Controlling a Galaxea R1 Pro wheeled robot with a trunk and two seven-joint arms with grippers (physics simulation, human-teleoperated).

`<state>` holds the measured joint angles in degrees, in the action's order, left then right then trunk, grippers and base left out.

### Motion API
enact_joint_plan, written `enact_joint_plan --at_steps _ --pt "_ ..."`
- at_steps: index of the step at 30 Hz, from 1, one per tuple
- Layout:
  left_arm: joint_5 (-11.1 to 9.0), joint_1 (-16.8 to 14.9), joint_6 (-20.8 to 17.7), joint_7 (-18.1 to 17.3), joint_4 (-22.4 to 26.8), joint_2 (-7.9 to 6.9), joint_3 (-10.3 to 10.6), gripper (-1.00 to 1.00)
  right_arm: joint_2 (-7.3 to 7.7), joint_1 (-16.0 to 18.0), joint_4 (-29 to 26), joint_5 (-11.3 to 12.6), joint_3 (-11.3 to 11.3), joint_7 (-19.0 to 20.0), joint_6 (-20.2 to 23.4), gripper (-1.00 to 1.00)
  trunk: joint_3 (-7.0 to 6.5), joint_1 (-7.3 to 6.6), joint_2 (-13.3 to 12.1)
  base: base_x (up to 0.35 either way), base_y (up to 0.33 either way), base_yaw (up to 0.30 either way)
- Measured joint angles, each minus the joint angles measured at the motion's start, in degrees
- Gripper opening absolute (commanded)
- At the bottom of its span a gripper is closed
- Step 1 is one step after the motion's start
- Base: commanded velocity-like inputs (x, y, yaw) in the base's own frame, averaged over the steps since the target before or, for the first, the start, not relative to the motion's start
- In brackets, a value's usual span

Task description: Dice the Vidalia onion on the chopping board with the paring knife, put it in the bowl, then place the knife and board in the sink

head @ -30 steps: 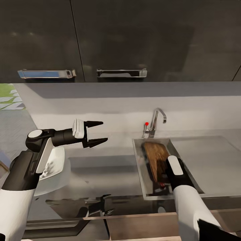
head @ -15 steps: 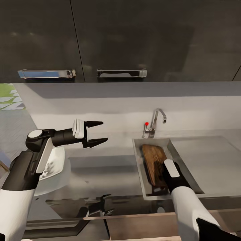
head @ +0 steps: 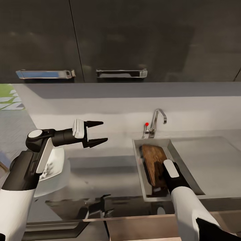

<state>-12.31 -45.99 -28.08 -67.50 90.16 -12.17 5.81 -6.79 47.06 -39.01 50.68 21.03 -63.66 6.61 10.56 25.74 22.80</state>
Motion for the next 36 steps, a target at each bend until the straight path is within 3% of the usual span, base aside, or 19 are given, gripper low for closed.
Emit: enact_joint_plan --at_steps 2,4,5,9,36 --pt "-0.01 0.0 0.0 0.0 -0.02 0.02 0.02 1.0 0.0 0.0 -0.01 -0.15 -0.41 -0.03 -3.21 -1.0 0.0 0.0 0.0 0.105 0.0 0.0" --pt "0.0 0.0 0.01 0.0 -0.04 0.07 0.02 1.0 -0.02 0.01 0.05 0.02 -2.72 -0.08 -5.19 -1.0 0.0 0.01 0.0 0.037 0.0 0.0" --pt "0.02 0.0 0.01 0.0 -0.03 0.08 0.01 1.0 -0.03 0.02 0.1 -0.03 -4.93 -0.08 -6.13 -1.0 -0.01 0.01 0.0 0.017 0.0 0.0" --pt "-0.01 0.0 0.0 0.0 -0.02 0.09 0.0 1.0 -0.02 0.0 0.76 -0.29 -7.06 -0.18 -8.85 -1.0 0.0 0.01 0.0 0.005 0.0 0.0" --pt "0.0 0.0 0.0 0.0 0.0 0.09 0.0 1.0 -0.02 0.0 4.19 -0.39 -7.61 -1.25 -9.52 -1.0 0.0 0.01 0.0 0.0 0.0 0.0"
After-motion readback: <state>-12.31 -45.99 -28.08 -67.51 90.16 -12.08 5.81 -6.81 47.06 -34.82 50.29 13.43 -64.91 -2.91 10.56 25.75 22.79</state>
